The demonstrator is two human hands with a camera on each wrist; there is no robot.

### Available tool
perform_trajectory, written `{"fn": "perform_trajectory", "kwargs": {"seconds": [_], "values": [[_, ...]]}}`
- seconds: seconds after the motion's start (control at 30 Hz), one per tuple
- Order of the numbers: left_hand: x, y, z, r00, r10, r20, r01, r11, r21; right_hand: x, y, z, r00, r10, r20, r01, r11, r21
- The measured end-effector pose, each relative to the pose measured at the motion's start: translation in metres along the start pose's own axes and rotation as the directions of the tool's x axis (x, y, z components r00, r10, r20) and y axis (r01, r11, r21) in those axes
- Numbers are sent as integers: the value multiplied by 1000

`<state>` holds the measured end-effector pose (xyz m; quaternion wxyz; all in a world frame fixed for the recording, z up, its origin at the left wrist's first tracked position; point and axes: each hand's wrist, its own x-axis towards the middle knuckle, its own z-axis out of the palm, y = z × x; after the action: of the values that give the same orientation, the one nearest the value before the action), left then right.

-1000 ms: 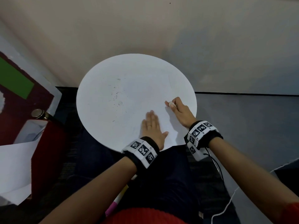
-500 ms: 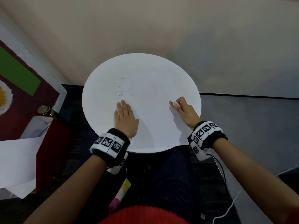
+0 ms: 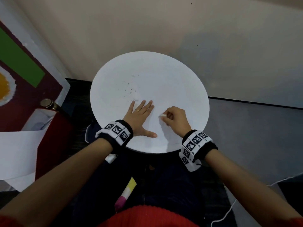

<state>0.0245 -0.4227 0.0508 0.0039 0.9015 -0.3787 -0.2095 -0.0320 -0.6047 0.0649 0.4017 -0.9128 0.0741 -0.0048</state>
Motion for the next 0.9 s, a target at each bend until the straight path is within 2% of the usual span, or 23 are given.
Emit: {"fn": "perform_trajectory", "kwargs": {"seconds": [0.1, 0.27, 0.4, 0.47, 0.57, 0.63, 0.73, 0.8, 0.9], "values": [[6, 2, 2, 999, -22, -25, 22, 1000, -4, 8, -1, 5, 997, 35, -65, -42, 993, -107], [7, 1, 5, 998, -38, -43, 38, 999, -14, -4, -17, 27, 999, 9, 48, -7, 999, -38], [7, 0, 4, 999, -33, -31, 32, 999, -34, 7, 4, 5, 991, 97, -88, -109, 983, -149], [7, 1, 4, 999, -30, -26, 29, 999, -46, 2, 1, 10, 985, 115, -131, -132, 982, -135], [7, 2, 3, 999, -32, -34, 31, 999, -27, -12, -17, 34, 998, 47, -44, -49, 998, -50], [6, 2, 3, 999, -29, -37, 28, 999, -24, -9, -15, 29, 998, 54, -24, -55, 998, -33], [7, 0, 2, 999, -28, -25, 27, 999, -33, 2, 2, 11, 982, 140, -129, -149, 987, -64], [7, 1, 3, 999, -34, -24, 33, 999, -30, 0, -1, 17, 969, 168, -182, -180, 982, -53], [7, 3, 2, 999, -43, -26, 42, 999, -17, -10, -22, 46, 988, 118, -99, -120, 993, -9]]}}
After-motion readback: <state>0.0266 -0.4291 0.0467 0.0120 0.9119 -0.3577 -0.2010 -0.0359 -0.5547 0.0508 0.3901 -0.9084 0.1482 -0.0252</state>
